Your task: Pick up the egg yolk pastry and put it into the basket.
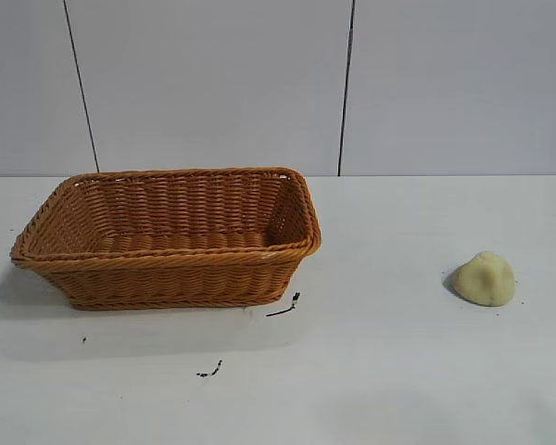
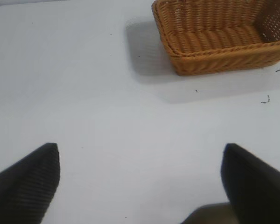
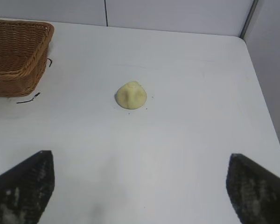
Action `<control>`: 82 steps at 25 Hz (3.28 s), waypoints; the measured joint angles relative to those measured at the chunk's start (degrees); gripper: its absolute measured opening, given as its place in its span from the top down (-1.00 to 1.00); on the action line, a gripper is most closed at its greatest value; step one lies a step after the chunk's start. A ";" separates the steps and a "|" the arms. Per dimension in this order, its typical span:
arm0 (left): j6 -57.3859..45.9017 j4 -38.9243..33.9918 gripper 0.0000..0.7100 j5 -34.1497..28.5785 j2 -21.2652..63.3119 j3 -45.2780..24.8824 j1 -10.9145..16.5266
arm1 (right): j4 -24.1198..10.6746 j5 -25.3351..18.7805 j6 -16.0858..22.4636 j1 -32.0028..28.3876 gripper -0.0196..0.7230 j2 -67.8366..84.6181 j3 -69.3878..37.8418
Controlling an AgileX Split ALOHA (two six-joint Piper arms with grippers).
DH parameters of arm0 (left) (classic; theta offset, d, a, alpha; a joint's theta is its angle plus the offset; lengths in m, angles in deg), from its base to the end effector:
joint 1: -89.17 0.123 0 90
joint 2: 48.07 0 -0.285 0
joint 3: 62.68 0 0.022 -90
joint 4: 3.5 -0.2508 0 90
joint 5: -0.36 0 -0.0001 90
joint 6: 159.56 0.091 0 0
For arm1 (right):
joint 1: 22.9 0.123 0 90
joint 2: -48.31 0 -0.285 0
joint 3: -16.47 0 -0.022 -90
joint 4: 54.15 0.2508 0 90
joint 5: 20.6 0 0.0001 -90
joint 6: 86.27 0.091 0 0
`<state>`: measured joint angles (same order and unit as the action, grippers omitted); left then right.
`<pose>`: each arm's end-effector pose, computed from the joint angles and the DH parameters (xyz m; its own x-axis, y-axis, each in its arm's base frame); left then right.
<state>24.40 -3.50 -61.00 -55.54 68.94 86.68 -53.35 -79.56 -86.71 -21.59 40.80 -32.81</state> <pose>-0.0065 0.0003 0.2773 -0.4527 0.0888 -0.8872 0.0749 0.9953 0.0614 -0.0029 0.0010 0.2764 -0.4343 -0.0104 -0.9007 -0.0338 0.9994 0.0048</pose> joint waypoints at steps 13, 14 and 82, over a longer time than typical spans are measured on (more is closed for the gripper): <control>0.00 0.00 -0.96 0.00 0.00 0.00 0.00 | -0.79 0.33 0.00 0.00 -0.92 -1.95 0.77; 0.00 0.00 -0.96 0.00 0.00 0.00 0.00 | -1.18 0.43 0.00 0.00 -0.92 -3.96 1.27; 0.00 0.00 -0.96 0.00 0.00 0.00 0.00 | -0.79 9.15 0.02 3.20 0.29 -124.75 55.48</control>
<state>24.40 -3.50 -61.00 -55.54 68.94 86.68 -54.15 -70.41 -86.69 -18.39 -83.94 22.67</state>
